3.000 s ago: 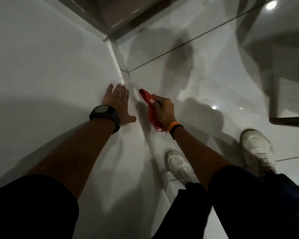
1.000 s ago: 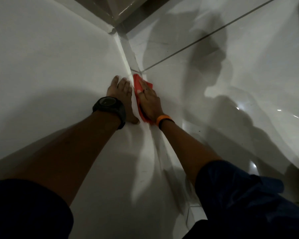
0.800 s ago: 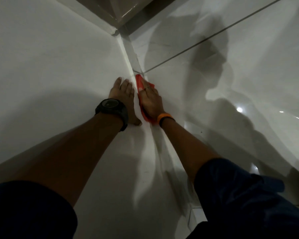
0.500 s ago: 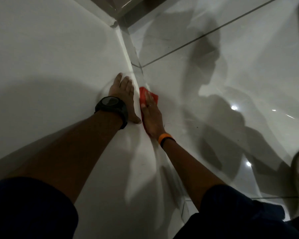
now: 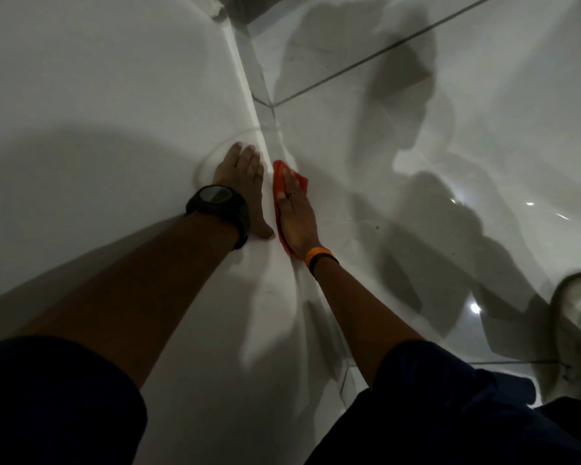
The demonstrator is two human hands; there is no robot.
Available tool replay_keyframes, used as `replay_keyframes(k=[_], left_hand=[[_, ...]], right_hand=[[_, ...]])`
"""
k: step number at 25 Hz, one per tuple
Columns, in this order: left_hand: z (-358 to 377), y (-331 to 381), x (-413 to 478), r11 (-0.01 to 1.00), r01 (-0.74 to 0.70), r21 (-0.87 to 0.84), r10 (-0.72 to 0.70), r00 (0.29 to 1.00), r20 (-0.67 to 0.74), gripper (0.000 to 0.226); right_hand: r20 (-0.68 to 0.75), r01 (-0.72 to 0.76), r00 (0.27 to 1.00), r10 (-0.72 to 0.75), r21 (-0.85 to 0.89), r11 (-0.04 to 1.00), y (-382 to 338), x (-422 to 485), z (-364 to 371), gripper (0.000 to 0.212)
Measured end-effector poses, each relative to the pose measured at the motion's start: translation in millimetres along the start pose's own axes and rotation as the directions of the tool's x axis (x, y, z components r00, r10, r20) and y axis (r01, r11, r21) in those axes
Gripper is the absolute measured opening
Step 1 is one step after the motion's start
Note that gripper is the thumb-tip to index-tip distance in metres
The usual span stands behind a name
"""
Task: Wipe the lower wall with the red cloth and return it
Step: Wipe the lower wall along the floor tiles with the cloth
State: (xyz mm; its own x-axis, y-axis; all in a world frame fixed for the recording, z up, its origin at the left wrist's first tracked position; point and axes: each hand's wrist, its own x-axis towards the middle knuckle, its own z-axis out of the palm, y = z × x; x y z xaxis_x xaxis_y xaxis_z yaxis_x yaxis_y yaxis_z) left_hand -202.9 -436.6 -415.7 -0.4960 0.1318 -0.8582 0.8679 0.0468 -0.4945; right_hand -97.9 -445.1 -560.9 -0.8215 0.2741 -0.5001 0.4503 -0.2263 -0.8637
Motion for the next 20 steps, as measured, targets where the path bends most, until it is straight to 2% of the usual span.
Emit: replay_keyframes(k=[5, 9, 14, 18, 20], left_hand=[[-1, 6, -4, 1.0, -0.006, 0.006, 0.006, 0.999, 0.032, 0.131], [2, 10, -8, 1.0, -0.01, 0.0, 0.01, 1.0, 0.023, 0.131], [5, 23, -7, 0.999, -0.035, -0.005, 0.036, 0.999, 0.024, 0.129], [9, 24, -16, 0.999, -0.032, -0.012, 0.032, 0.999, 0.027, 0.131], [9, 26, -19, 0.999, -0.04, -0.001, 0.04, 0.998, 0.045, 0.131]], right_hand=[[-0.022, 0.007, 1.0, -0.007, 0.013, 1.0, 4, 10, -2, 0.051], [-0.005, -0.079, 0.997, 0.079, 0.012, 0.997, 24, -32, 8, 0.05], [-0.051, -0.006, 0.999, 0.007, 0.019, 1.0, 19, -13, 5, 0.05], [-0.028, -0.173, 0.984, 0.176, 0.077, 0.982, 38, -74, 12, 0.049], [-0.027, -0.21, 0.976, 0.214, 0.117, 0.971, 36, -75, 14, 0.05]])
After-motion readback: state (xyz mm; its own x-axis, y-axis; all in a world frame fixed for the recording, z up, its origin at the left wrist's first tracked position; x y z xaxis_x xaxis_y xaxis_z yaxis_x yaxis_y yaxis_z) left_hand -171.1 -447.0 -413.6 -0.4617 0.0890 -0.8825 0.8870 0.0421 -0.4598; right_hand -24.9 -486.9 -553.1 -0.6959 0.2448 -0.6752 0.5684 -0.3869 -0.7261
